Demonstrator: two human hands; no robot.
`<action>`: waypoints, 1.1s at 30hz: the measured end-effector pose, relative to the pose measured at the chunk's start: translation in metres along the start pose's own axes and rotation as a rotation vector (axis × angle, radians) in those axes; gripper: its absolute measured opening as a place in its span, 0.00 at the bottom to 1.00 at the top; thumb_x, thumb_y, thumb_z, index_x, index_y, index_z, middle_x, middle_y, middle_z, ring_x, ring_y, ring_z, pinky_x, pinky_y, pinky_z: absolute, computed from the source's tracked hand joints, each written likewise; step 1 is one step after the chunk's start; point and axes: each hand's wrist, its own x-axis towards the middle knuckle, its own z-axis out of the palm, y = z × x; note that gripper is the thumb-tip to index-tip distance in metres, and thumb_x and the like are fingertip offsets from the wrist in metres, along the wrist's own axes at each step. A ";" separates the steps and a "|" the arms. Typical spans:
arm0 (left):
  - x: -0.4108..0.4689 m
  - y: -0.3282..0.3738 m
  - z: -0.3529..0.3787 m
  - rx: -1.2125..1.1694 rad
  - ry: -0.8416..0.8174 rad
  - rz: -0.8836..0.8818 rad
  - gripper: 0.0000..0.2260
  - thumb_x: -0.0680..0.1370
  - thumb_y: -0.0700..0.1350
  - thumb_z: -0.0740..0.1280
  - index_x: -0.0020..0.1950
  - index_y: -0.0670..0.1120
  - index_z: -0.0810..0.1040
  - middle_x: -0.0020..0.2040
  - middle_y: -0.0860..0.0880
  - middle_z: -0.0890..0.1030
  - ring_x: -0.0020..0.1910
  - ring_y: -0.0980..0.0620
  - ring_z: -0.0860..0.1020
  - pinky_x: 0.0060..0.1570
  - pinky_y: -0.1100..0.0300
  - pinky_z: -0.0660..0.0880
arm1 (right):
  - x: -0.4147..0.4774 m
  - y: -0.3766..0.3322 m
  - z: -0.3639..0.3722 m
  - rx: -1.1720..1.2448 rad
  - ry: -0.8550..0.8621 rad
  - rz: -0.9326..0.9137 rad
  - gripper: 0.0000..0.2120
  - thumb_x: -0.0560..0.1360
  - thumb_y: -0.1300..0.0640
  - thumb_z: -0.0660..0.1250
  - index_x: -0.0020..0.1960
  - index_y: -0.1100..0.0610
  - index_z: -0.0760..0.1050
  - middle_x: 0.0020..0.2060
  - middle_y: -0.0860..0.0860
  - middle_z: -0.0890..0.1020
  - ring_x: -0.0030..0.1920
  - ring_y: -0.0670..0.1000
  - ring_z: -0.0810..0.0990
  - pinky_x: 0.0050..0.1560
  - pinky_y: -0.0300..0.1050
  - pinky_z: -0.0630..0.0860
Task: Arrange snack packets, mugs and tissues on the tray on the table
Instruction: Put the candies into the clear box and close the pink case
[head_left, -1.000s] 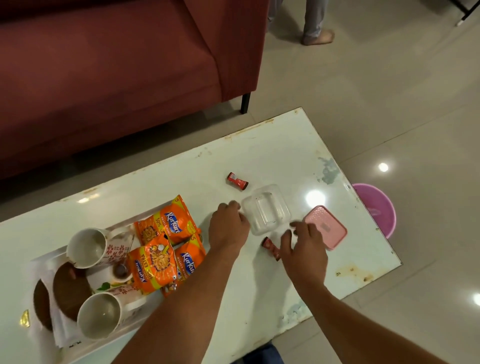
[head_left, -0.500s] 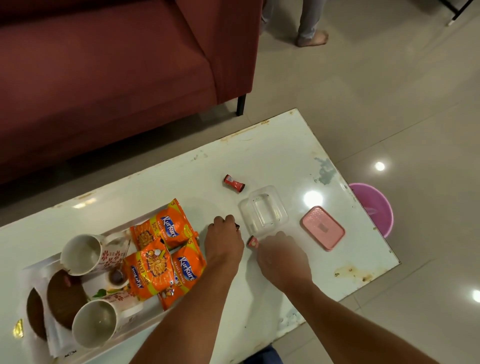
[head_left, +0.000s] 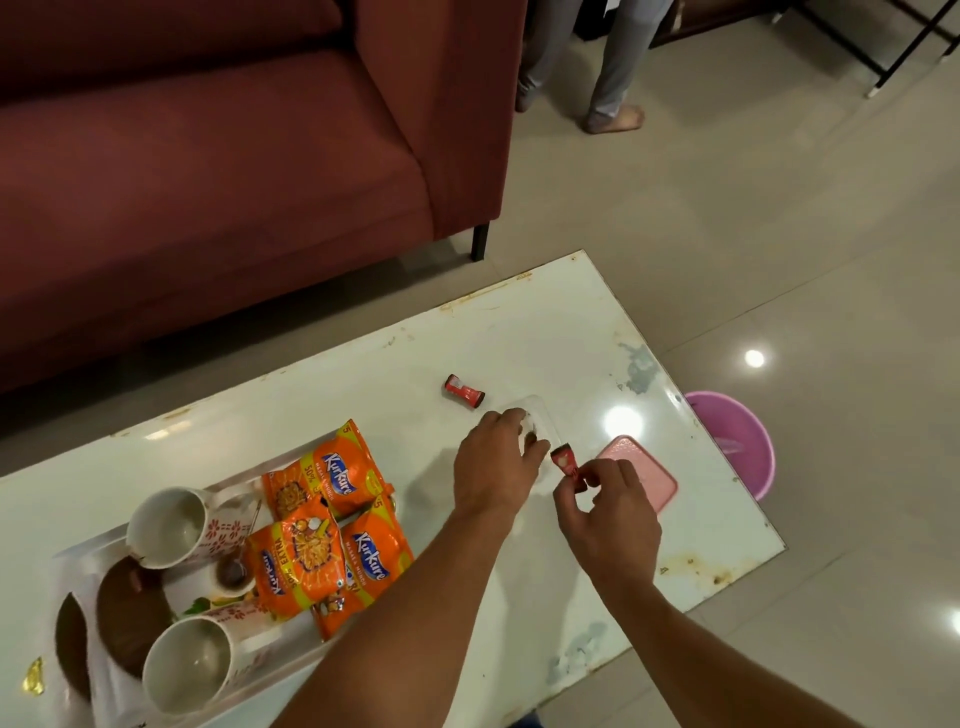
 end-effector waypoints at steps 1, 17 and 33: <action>0.001 0.000 0.002 0.012 -0.002 -0.012 0.19 0.79 0.55 0.67 0.68 0.49 0.77 0.59 0.50 0.81 0.56 0.49 0.81 0.52 0.57 0.76 | 0.003 -0.001 -0.001 0.008 0.004 -0.005 0.06 0.74 0.46 0.68 0.45 0.46 0.75 0.43 0.41 0.77 0.37 0.46 0.76 0.32 0.42 0.76; 0.055 -0.063 -0.011 0.197 0.097 -0.084 0.20 0.82 0.40 0.65 0.74 0.50 0.72 0.74 0.48 0.69 0.66 0.45 0.77 0.61 0.55 0.76 | 0.029 -0.001 0.020 -0.034 -0.017 -0.051 0.12 0.76 0.47 0.68 0.56 0.52 0.79 0.51 0.48 0.77 0.45 0.54 0.80 0.34 0.44 0.72; 0.050 -0.033 -0.013 0.353 0.318 0.315 0.11 0.81 0.52 0.64 0.53 0.47 0.82 0.46 0.47 0.80 0.33 0.46 0.80 0.31 0.57 0.76 | 0.026 0.041 0.009 -0.129 -0.027 0.074 0.11 0.76 0.56 0.66 0.58 0.57 0.79 0.56 0.55 0.78 0.52 0.58 0.78 0.38 0.46 0.73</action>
